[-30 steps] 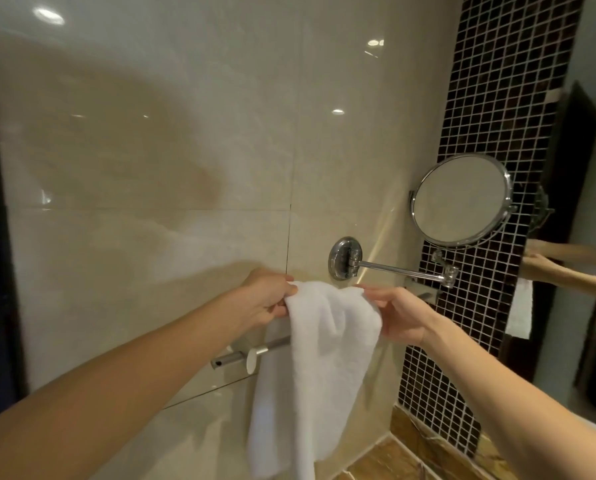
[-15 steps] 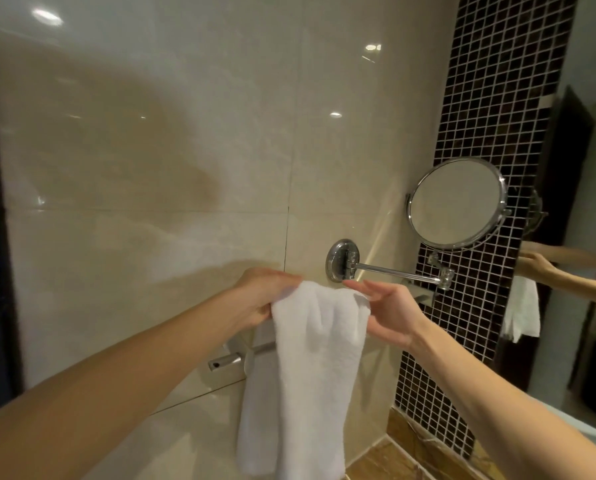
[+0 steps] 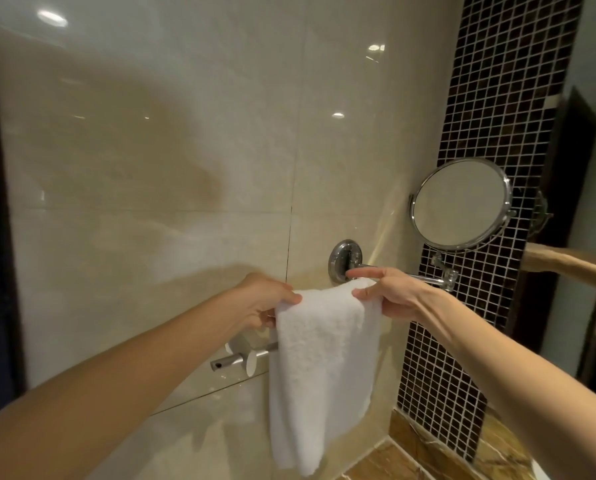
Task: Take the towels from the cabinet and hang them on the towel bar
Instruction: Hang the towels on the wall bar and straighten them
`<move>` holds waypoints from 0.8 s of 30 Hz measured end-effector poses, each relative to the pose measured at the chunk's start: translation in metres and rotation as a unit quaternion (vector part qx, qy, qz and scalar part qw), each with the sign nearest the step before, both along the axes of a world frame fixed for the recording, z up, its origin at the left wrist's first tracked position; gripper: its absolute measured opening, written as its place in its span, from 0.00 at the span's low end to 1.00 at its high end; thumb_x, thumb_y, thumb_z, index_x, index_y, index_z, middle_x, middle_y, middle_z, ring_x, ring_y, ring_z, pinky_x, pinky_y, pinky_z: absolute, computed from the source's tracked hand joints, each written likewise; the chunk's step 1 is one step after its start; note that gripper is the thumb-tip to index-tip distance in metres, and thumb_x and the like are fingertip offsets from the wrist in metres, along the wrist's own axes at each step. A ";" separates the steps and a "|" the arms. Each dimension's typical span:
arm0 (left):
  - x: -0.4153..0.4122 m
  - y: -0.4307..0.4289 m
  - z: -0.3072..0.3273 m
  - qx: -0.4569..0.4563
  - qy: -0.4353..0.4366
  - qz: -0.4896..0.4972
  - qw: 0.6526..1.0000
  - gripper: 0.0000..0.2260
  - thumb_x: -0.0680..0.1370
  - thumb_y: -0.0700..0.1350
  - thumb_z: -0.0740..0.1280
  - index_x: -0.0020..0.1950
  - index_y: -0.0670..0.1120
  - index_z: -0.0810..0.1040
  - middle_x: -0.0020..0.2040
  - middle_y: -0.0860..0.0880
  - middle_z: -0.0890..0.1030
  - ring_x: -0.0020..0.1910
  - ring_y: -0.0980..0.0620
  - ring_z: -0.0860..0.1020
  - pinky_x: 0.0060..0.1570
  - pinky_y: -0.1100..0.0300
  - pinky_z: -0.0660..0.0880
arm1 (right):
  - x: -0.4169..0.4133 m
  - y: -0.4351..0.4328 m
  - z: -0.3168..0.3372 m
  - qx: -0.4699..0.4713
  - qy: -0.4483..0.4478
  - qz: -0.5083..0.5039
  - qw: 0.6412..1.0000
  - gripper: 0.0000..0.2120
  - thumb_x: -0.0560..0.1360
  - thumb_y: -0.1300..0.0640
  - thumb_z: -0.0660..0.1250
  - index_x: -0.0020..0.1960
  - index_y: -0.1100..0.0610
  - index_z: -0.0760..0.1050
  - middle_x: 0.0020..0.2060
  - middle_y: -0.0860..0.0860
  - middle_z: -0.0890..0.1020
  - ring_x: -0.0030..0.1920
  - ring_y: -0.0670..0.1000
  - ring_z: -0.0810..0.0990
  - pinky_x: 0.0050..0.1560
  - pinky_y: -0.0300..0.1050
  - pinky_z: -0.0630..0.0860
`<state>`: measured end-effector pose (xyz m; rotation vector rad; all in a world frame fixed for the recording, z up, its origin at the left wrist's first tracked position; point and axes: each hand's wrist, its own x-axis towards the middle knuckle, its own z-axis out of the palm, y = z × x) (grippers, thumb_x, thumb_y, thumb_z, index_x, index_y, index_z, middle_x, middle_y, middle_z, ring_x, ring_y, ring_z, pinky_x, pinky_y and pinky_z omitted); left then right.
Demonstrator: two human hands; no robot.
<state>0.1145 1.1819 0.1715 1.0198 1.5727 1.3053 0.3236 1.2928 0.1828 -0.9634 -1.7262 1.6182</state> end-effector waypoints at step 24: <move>0.013 0.001 -0.022 0.001 0.391 -0.008 0.920 0.11 0.68 0.47 0.75 0.46 0.45 0.80 0.39 0.46 0.81 0.39 0.47 0.81 0.46 0.52 0.81 | -0.012 -0.002 -0.022 0.150 -0.250 -0.132 0.948 0.27 0.70 0.65 0.73 0.67 0.55 0.70 0.58 0.55 0.74 0.57 0.54 0.75 0.60 0.45 0.73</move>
